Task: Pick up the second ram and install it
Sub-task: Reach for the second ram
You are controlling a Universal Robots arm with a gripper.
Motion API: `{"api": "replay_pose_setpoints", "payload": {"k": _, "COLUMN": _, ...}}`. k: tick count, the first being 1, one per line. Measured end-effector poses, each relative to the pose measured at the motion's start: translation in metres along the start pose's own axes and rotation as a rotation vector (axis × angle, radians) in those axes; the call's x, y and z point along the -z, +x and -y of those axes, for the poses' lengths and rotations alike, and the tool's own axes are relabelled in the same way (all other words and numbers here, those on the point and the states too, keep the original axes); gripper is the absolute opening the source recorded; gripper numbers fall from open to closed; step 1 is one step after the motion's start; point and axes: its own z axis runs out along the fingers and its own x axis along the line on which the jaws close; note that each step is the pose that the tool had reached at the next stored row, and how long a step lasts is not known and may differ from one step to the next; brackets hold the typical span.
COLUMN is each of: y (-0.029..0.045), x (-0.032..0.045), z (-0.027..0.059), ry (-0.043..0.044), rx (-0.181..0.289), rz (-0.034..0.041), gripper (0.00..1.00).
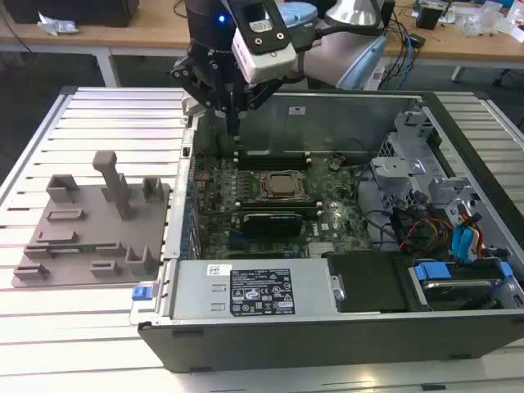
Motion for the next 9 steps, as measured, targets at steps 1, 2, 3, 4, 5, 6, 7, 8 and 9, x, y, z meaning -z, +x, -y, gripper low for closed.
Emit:
{"api": "replay_pose_setpoints", "payload": {"k": 1, "y": 0.0066, "x": 0.0002, "z": 0.0005, "ry": 0.0, "rx": 0.0, "rz": 0.0, "gripper": 0.1}}
{"api": "replay_pose_setpoints", "payload": {"k": 2, "y": 0.0215, "x": 0.0005, "z": 0.0016, "ry": -0.0001, "rx": 0.0, "rz": 0.0006, "gripper": 0.1}}
{"api": "replay_pose_setpoints", "payload": {"k": 3, "y": 0.0269, "x": 0.0007, "z": 0.002, "ry": -0.0001, "rx": 0.0, "rz": 0.0009, "gripper": 0.1}}
{"api": "replay_pose_setpoints", "payload": {"k": 4, "y": 0.0342, "x": 0.0009, "z": 0.0026, "ry": -0.0001, "rx": 0.0, "rz": 0.001, "gripper": 0.1}}
{"api": "replay_pose_setpoints", "payload": {"k": 5, "y": 0.0452, "x": 0.0012, "z": 0.0033, "ry": -0.0002, "rx": 0.0, "rz": 0.0017, "gripper": 0.1}}
{"api": "replay_pose_setpoints", "payload": {"k": 6, "y": 0.0524, "x": 0.0014, "z": 0.0039, "ry": -0.0002, "rx": 0.0, "rz": 0.0021, "gripper": 0.1}}
{"api": "replay_pose_setpoints", "payload": {"k": 7, "y": 0.0612, "x": 0.0016, "z": 0.0045, "ry": -0.0003, "rx": 0.0, "rz": 0.0027, "gripper": 0.1}}
{"api": "replay_pose_setpoints", "payload": {"k": 8, "y": 0.0714, "x": 0.0018, "z": 0.0053, "ry": -0.0002, "rx": 0.0, "rz": 0.003, "gripper": 0.1}}
{"api": "replay_pose_setpoints", "payload": {"k": 9, "y": 0.078, "x": 0.002, "z": 0.0058, "ry": -0.0002, "rx": 0.0, "rz": 0.0031, "gripper": 0.1}}
